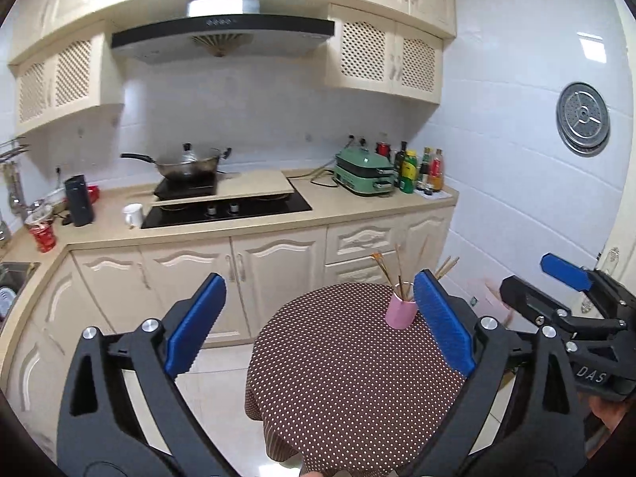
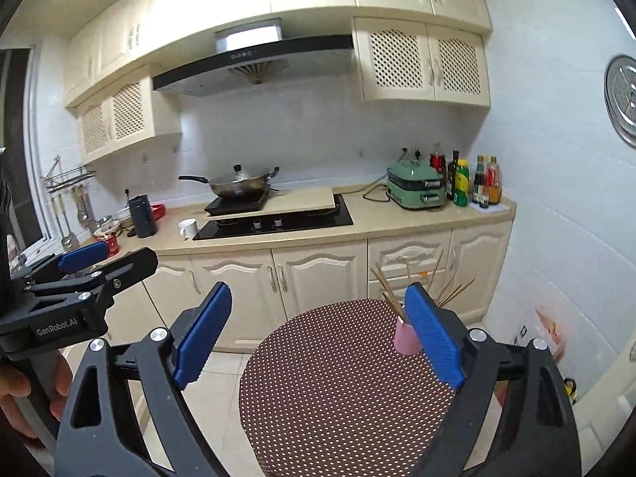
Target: Organize utensils
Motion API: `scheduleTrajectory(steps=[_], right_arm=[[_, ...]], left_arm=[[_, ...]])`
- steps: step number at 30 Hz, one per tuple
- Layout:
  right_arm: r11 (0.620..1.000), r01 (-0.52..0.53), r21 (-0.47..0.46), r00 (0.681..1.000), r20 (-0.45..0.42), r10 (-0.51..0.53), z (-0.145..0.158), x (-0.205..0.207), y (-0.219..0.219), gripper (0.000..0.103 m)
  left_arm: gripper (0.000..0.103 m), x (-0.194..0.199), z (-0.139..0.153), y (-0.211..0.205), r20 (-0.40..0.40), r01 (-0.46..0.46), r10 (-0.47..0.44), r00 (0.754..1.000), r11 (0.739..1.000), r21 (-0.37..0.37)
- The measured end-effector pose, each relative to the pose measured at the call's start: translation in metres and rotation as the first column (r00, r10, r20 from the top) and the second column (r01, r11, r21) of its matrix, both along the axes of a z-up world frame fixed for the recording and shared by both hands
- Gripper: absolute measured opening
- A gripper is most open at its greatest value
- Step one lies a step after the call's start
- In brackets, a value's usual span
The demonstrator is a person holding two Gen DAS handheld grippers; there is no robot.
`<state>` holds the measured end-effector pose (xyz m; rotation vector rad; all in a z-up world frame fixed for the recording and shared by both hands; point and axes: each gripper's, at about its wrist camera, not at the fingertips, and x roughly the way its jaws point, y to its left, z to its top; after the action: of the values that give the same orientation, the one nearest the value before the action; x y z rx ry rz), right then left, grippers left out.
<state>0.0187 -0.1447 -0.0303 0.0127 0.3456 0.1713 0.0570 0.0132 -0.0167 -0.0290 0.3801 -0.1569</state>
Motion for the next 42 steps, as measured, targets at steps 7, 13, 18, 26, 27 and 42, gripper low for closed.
scheduleTrajectory(steps=[7,13,18,26,27,42], right_arm=[[1.000,-0.005,-0.019,0.999,0.037,0.006,0.008,-0.034,-0.019,0.091],[0.999,-0.021,-0.025,0.998,0.058,0.023,0.008,-0.056,-0.027,0.093],[0.999,-0.040,-0.025,0.995,0.088,0.043,0.013,-0.070,-0.028,0.094],[0.998,-0.070,-0.008,0.990,0.124,0.070,0.019,-0.081,-0.028,0.094],[0.997,-0.074,-0.004,0.989,0.126,0.074,0.019,-0.082,-0.028,0.095],[0.996,-0.090,0.005,0.984,0.153,0.088,0.024,-0.085,-0.029,0.095]], left_arm=[[0.095,-0.041,0.004,-0.019,0.022,-0.095,0.094,0.995,0.995,0.021],[0.095,-0.069,0.005,-0.029,0.032,-0.136,0.136,0.990,0.990,0.025],[0.095,-0.086,0.010,-0.031,0.046,-0.182,0.181,0.983,0.983,0.022],[0.095,-0.107,0.019,-0.036,0.098,-0.205,0.201,0.975,0.978,0.039],[0.096,-0.108,0.018,-0.036,0.098,-0.208,0.204,0.974,0.977,0.039],[0.096,-0.111,0.027,-0.040,0.132,-0.222,0.212,0.968,0.973,0.062]])
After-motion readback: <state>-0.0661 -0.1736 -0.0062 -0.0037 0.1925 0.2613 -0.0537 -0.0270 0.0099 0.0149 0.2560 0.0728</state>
